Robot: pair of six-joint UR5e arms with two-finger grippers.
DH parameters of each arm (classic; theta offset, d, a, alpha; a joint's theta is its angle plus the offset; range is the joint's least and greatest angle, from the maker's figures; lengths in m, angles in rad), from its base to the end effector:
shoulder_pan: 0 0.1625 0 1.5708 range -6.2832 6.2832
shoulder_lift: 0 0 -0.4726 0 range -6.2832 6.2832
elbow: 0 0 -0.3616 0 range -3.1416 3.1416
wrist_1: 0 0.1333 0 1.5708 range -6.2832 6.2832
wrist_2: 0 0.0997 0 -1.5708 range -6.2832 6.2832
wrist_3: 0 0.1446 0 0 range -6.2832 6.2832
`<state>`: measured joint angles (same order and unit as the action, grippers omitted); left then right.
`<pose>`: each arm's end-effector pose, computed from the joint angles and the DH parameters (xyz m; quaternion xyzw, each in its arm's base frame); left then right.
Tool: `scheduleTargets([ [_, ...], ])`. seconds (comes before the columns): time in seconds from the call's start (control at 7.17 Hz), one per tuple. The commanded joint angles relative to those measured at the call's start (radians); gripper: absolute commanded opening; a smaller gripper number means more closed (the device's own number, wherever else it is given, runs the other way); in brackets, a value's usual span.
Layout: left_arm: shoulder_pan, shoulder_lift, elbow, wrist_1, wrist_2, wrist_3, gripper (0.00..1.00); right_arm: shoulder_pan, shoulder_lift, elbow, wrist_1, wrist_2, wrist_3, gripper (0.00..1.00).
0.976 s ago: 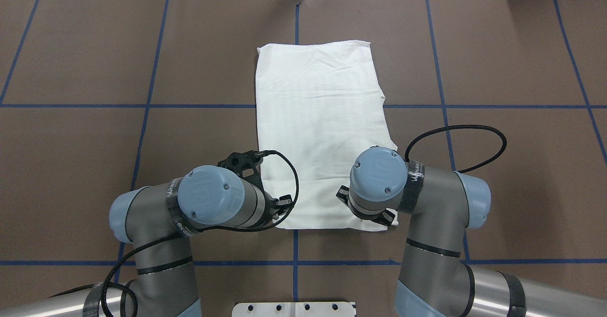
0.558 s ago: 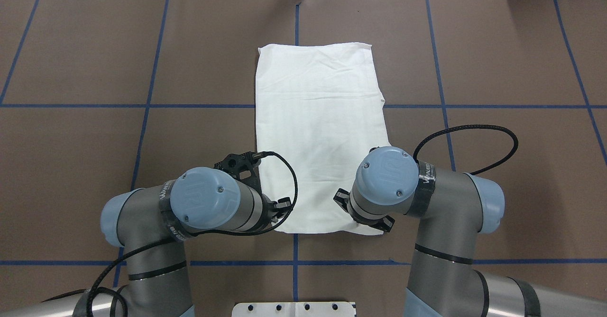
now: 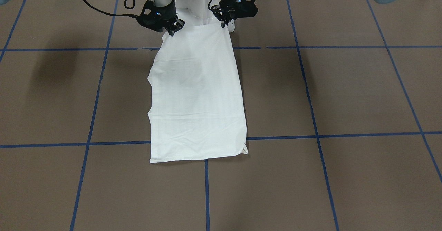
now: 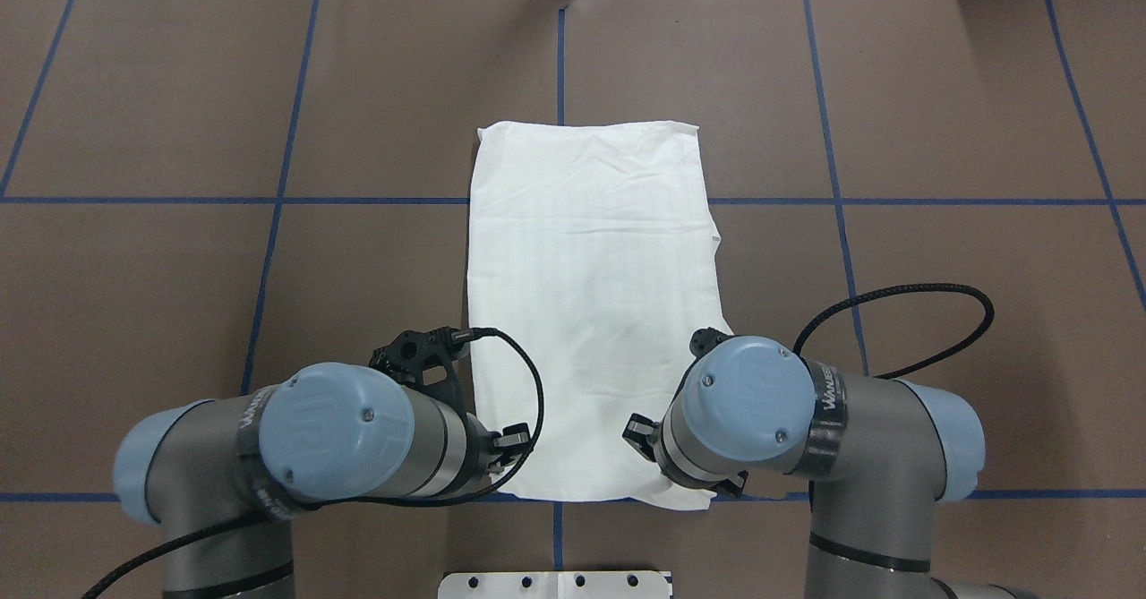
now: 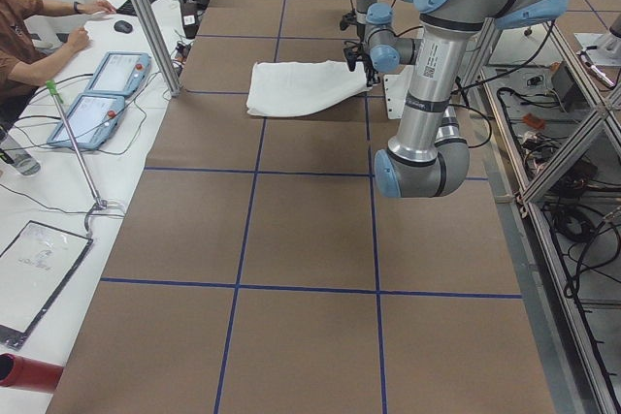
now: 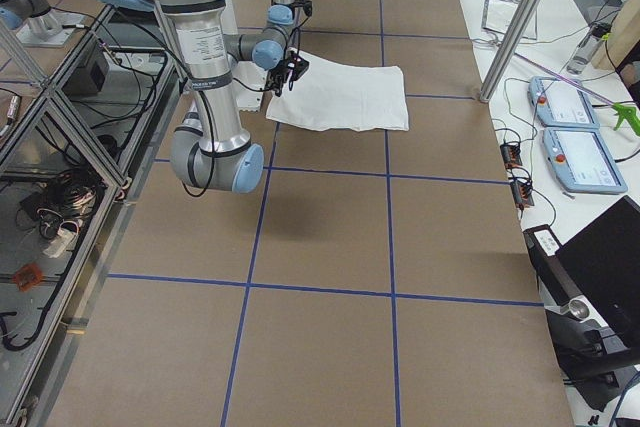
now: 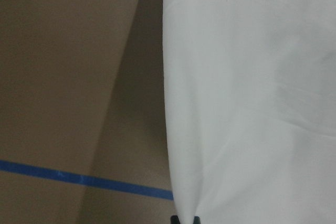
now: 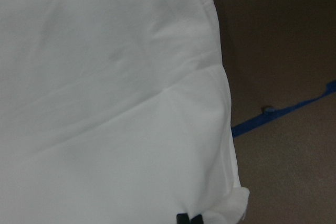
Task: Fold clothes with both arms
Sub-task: 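Lift the near edge with both grippers and carry it away from the robot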
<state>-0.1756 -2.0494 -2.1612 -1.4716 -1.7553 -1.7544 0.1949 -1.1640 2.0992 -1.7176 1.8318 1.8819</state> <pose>0.5378 -0.2039 0.2631 -0.0834 0.4638 -0.1151 0.8745 -0.5416 -0.2048 0.3333 -0.1421 -0.3732 0.1808 0.8988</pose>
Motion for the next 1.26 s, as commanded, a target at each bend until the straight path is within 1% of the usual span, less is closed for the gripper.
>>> scheduleTargets([
  [0.0,0.024,-0.012,-0.045,0.054,-0.001,-0.02,0.0,0.007,0.02,0.013,-0.008,-0.008,-0.003,0.0],
  [0.14,0.001,-0.027,-0.045,0.053,-0.001,-0.017,0.0,0.067,0.039,0.01,-0.005,-0.008,-0.024,0.0],
  [0.28,-0.083,-0.047,-0.042,0.048,-0.004,-0.004,0.0,0.133,0.067,0.01,-0.007,-0.006,-0.091,0.0],
  [0.42,-0.179,-0.061,-0.031,0.037,-0.066,0.002,0.0,0.191,0.098,-0.007,-0.007,-0.008,-0.149,0.0],
  [0.56,-0.265,-0.089,0.006,0.021,-0.117,0.042,0.0,0.243,0.128,-0.036,-0.007,-0.005,-0.206,0.0],
  [0.7,-0.341,-0.112,0.061,-0.005,-0.131,0.061,0.0,0.291,0.17,-0.092,-0.005,0.0,-0.252,0.0],
  [0.84,-0.402,-0.117,0.131,-0.077,-0.15,0.079,0.0,0.332,0.223,-0.178,-0.005,0.001,-0.297,0.0],
  [0.98,-0.445,-0.126,0.214,-0.142,-0.173,0.085,0.0,0.359,0.256,-0.249,0.004,0.001,-0.335,0.0],
  [1.12,-0.459,-0.158,0.318,-0.204,-0.173,0.09,0.0,0.394,0.298,-0.321,0.015,0.003,-0.36,0.0],
])
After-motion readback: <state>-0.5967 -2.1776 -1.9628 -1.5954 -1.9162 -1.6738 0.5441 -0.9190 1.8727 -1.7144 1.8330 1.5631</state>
